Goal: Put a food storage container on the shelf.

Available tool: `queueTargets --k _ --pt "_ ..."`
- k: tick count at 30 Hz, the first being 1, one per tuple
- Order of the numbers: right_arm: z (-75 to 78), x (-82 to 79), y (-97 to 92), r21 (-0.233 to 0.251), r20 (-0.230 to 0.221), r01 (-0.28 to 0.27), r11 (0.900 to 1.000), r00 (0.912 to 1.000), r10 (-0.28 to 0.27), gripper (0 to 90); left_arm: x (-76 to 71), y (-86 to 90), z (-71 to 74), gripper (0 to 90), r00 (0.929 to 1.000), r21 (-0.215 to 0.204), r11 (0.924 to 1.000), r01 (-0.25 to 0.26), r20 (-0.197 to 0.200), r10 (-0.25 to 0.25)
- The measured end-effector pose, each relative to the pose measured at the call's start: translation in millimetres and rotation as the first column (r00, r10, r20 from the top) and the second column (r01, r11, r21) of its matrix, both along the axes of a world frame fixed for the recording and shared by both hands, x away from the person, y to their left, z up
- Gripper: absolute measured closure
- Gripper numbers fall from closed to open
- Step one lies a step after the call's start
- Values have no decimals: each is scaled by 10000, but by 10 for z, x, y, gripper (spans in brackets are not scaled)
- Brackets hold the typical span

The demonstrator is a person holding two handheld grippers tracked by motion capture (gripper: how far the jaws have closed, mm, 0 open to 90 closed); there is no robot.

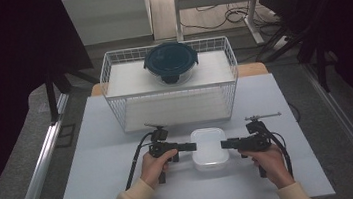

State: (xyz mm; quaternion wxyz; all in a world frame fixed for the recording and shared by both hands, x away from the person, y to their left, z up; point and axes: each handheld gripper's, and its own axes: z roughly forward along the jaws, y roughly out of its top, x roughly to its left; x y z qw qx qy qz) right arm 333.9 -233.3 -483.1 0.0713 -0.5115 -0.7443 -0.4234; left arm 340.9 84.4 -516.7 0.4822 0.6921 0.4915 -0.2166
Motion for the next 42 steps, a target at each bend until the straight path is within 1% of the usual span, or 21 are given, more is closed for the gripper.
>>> queueTargets --k 2,5,6,10,12,15,18,21,22,26,27,29,30,32,33,34,37,38,40,41,42 --pt "-18 4 3 -20 -139 -48 10000 9999 47 583 -13 -15 -2 617 10000 229 9997 -50 52 49" --pt "-29 5 -3 132 -288 -3 9999 9996 7 601 -28 -16 9 659 9999 232 9996 -171 -10 171" --pt "-20 -3 -7 140 -359 69 9999 9993 -64 619 -51 -9 26 673 9996 183 9994 -282 -41 283" --pt "8 -34 -28 290 -409 104 9995 9991 -92 661 -75 21 46 704 9997 38 9997 -236 -22 236" --pt "35 -61 -56 456 -358 138 9989 9993 -122 702 -90 33 64 740 9997 -110 9997 -238 -8 238" --pt "62 -84 -67 451 -262 128 9989 9996 -116 719 -120 47 107 766 9998 -213 9997 -153 79 155" --pt "101 -111 -90 451 -74 118 9989 9999 -115 759 -156 62 167 812 9995 -327 9994 -61 303 71" --pt "117 -118 -99 456 -35 98 9989 9999 -97 767 -178 58 202 812 9991 -295 9996 -23 413 36" --pt "125 -124 -105 496 13 89 9987 10000 -90 769 -200 53 241 813 9982 -222 9998 -20 594 33" --pt "164 -143 -110 686 140 24 9976 9999 -34 770 -223 74 316 814 9963 -281 9996 15 854 9" --pt "164 -143 -110 686 140 24 9976 9999 -34 770 -223 74 316 815 9963 -281 9996 15 854 9" --pt "227 -165 -99 734 353 -28 9973 9994 2 772 -240 81 360 816 9946 -225 9997 27 1036 -4" --pt "227 -165 -99 734 353 -28 9973 9994 2 772 -247 86 381 816 9934 -210 9998 56 1144 -31" --pt "285 -192 -94 768 552 -87 9970 9985 45 772 -273 97 434 816 9907 -266 9996 58 1361 -22" --pt "285 -192 -94 768 552 -87 9970 9985 45 772 -273 97 434 816 9907 -266 9996 58 1361 -22" --pt "321 -210 -87 771 670 -114 9970 9977 63 773 -287 106 468 816 9889 -211 9997 81 1485 -48" --pt "371 -234 -73 816 840 -155 9965 9964 86 774 -309 112 505 816 9873 -204 9998 -1 1586 34" --pt "371 -234 -73 816 840 -155 9965 9964 86 774 -316 117 524 816 9858 -186 9998 5 1682 26" --pt "422 -257 -66 844 1059 -224 9962 9943 134 775 -345 130 583 815 9823 -182 9998 -26 1870 60" --pt "422 -257 -66 844 1059 -224 9962 9943 134 775 -345 130 583 816 9823 -182 9998 -26 1870 60" --pt "458 -272 -60 866 1169 -268 9959 9930 166 775 -360 138 616 816 9791 -175 9998 -21 2033 56"
